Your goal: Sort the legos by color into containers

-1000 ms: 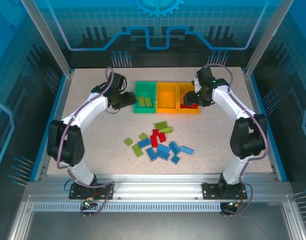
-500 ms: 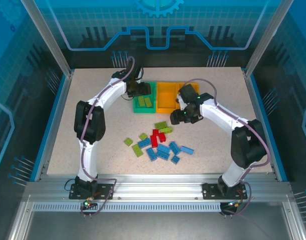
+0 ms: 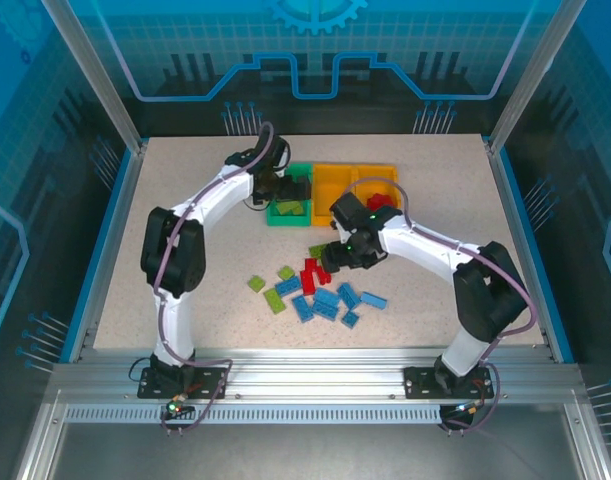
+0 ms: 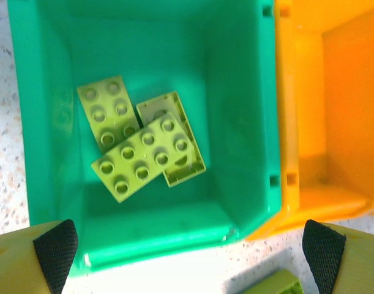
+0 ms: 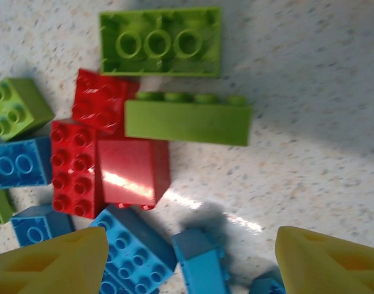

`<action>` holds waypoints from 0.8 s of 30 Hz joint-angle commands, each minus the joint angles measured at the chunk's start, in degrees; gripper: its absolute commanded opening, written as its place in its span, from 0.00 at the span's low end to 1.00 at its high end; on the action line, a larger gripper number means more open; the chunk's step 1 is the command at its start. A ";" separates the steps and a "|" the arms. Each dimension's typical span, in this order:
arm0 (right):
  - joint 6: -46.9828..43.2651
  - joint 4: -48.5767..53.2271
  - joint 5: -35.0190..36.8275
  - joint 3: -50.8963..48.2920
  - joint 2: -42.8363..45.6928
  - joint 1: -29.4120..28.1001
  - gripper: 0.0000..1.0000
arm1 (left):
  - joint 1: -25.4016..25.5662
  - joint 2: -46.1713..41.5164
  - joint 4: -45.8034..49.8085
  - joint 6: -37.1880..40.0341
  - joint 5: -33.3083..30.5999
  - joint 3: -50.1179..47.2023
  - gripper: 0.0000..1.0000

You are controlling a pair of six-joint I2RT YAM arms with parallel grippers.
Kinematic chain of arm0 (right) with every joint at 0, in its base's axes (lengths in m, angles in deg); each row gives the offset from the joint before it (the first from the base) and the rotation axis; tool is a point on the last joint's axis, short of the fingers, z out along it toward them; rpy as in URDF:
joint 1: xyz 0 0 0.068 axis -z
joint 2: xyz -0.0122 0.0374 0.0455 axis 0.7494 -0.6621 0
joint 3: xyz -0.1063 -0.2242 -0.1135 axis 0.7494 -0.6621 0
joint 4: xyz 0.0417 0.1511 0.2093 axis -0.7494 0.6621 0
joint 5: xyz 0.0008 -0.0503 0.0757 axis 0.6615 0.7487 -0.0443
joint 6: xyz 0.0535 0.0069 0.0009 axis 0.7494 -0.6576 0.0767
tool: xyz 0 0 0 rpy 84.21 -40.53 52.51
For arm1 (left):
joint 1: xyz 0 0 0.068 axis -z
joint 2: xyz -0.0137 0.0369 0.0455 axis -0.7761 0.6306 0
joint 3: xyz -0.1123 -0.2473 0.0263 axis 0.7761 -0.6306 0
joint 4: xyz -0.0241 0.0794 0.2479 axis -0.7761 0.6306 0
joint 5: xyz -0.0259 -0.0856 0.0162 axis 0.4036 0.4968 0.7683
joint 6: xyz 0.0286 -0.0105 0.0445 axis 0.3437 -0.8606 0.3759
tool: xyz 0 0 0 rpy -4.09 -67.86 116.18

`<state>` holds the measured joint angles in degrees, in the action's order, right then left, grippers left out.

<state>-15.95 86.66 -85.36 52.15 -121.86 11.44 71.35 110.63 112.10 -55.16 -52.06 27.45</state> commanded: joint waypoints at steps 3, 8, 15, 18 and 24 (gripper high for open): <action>3.32 0.43 1.53 1.55 -2.51 -3.43 0.71 | -0.12 -10.96 -4.73 0.58 -1.52 -8.06 0.99; 2.76 1.72 2.88 4.99 -6.80 -5.94 0.71 | -0.35 -15.39 -4.04 1.08 -2.76 -12.66 0.99; 1.83 2.50 4.88 7.75 -11.90 -7.04 0.70 | -1.90 -20.40 -6.98 -1.53 -1.92 -21.08 0.99; 1.35 3.17 5.82 8.82 -13.62 -7.06 0.68 | -2.60 -21.95 -7.68 -2.07 -1.70 -23.41 0.99; 0.27 2.66 5.25 10.16 -16.20 -7.08 0.61 | -3.46 -23.99 -7.96 -2.11 -1.87 -25.82 0.99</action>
<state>-15.01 88.19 -80.40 60.21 -136.37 4.94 68.29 89.49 105.43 -56.56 -53.79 2.79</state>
